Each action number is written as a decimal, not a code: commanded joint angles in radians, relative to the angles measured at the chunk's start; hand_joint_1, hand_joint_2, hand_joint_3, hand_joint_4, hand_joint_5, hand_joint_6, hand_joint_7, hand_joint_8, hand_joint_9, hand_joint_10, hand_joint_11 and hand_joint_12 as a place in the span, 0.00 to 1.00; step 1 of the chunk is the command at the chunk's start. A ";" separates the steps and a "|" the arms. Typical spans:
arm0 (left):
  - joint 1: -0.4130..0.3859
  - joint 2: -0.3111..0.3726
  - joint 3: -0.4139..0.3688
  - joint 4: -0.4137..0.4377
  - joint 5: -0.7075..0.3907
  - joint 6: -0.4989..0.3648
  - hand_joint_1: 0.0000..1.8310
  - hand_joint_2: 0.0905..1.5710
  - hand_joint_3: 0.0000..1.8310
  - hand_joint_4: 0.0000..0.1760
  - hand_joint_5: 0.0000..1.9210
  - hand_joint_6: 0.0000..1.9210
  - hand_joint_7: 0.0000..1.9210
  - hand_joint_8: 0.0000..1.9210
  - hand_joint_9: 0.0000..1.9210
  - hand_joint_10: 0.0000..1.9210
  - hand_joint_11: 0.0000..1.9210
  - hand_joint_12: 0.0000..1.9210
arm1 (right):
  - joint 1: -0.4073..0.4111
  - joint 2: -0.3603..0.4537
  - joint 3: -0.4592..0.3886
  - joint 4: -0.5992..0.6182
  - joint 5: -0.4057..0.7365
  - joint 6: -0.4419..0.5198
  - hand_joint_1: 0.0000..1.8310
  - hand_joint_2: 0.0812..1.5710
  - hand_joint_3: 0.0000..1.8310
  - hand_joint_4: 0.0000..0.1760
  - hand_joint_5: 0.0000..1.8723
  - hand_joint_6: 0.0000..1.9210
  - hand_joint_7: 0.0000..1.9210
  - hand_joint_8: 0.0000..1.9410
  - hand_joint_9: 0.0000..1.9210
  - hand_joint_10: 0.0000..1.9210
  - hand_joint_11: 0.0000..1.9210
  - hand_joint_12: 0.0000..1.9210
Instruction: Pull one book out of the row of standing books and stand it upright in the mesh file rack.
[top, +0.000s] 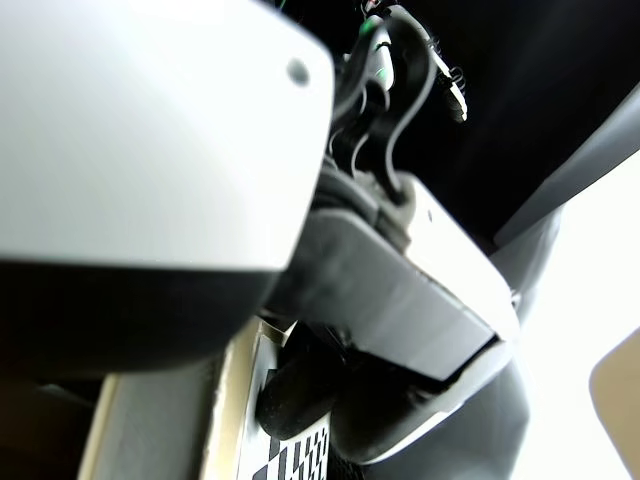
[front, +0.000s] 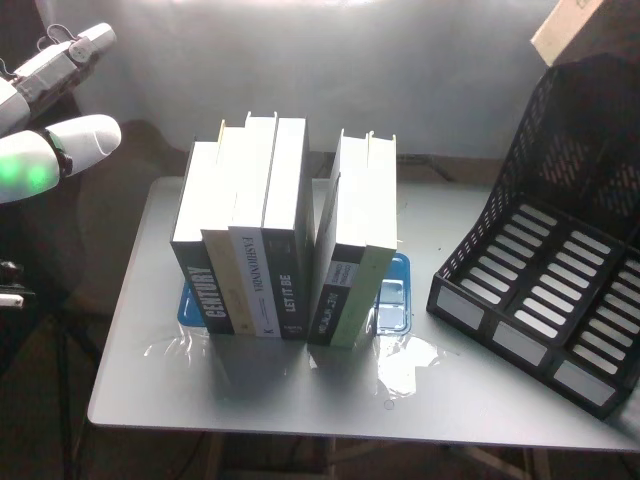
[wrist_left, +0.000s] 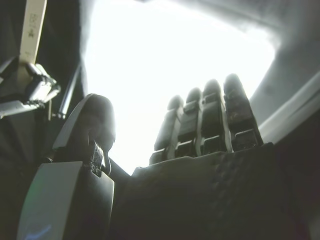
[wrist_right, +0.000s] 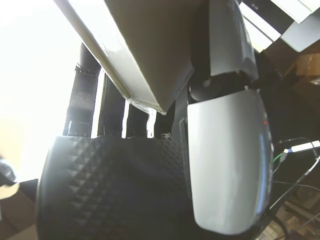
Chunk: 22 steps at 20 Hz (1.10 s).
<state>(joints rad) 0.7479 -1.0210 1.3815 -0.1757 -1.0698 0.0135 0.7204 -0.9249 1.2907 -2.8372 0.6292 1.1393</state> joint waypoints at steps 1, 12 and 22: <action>-0.005 0.006 0.002 -0.028 -0.123 -0.006 0.22 0.90 0.00 0.07 0.01 0.00 0.00 0.00 0.00 0.00 0.00 0.00 | 0.019 0.013 0.000 -0.010 -0.106 -0.002 0.74 0.73 0.00 0.00 0.41 0.65 0.48 0.55 0.41 0.75 0.17 0.90; 0.002 0.007 -0.005 -0.028 -0.124 -0.006 0.22 0.90 0.00 0.19 0.00 0.00 0.00 0.00 0.00 0.00 0.00 0.00 | 0.022 0.043 0.026 -0.053 -0.116 0.038 0.75 0.73 0.00 0.00 0.40 0.67 0.47 0.53 0.47 0.69 0.28 0.83; -0.005 0.004 -0.006 -0.024 -0.112 -0.006 0.24 0.89 0.00 0.19 0.01 0.00 0.00 0.00 0.00 0.00 0.00 0.00 | -0.033 0.044 0.053 -0.065 -0.139 0.049 0.75 0.73 0.00 0.00 0.38 0.65 0.47 0.50 0.46 0.76 0.35 0.87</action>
<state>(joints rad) 0.7517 -1.0248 1.3739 -0.1761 -1.0664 0.0135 0.6735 -0.8890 1.3418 -2.8956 0.6022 1.1969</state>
